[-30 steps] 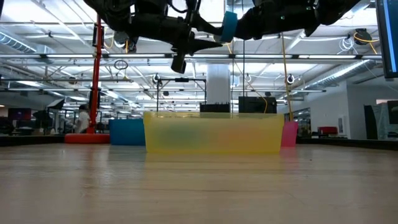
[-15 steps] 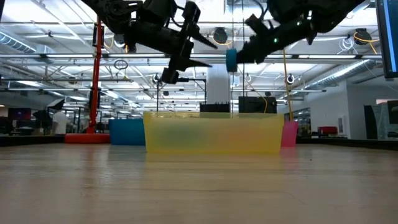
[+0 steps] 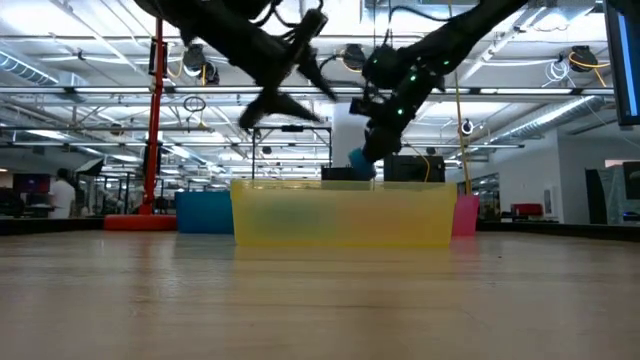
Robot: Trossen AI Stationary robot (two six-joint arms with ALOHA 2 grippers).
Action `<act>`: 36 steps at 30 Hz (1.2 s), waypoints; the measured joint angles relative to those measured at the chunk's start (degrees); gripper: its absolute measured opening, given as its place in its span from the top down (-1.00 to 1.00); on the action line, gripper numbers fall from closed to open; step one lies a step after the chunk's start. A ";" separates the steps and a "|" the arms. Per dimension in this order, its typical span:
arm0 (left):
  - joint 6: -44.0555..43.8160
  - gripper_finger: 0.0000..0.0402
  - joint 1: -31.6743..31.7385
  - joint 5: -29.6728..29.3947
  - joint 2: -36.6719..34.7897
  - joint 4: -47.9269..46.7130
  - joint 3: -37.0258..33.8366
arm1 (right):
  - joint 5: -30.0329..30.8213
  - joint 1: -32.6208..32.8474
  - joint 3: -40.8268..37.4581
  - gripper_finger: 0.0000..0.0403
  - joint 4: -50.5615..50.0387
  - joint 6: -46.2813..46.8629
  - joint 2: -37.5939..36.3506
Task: Pick and place Stapler, Stapler remover, tape
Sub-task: Put the blue tape into the pink bin
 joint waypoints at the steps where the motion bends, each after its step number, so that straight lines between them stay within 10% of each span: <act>1: 0.00 0.15 -0.95 -2.97 -0.55 -2.59 -0.14 | 0.73 -0.42 1.60 0.83 -1.47 -0.15 1.56; 10: 0.37 0.14 -7.47 -22.73 -8.91 -17.92 -1.56 | 1.12 -2.21 7.61 0.83 -8.16 -0.51 10.28; 36: 6.97 0.12 -6.27 -17.74 -53.55 -5.60 -38.17 | 1.37 -2.08 7.63 0.79 -11.86 3.26 13.57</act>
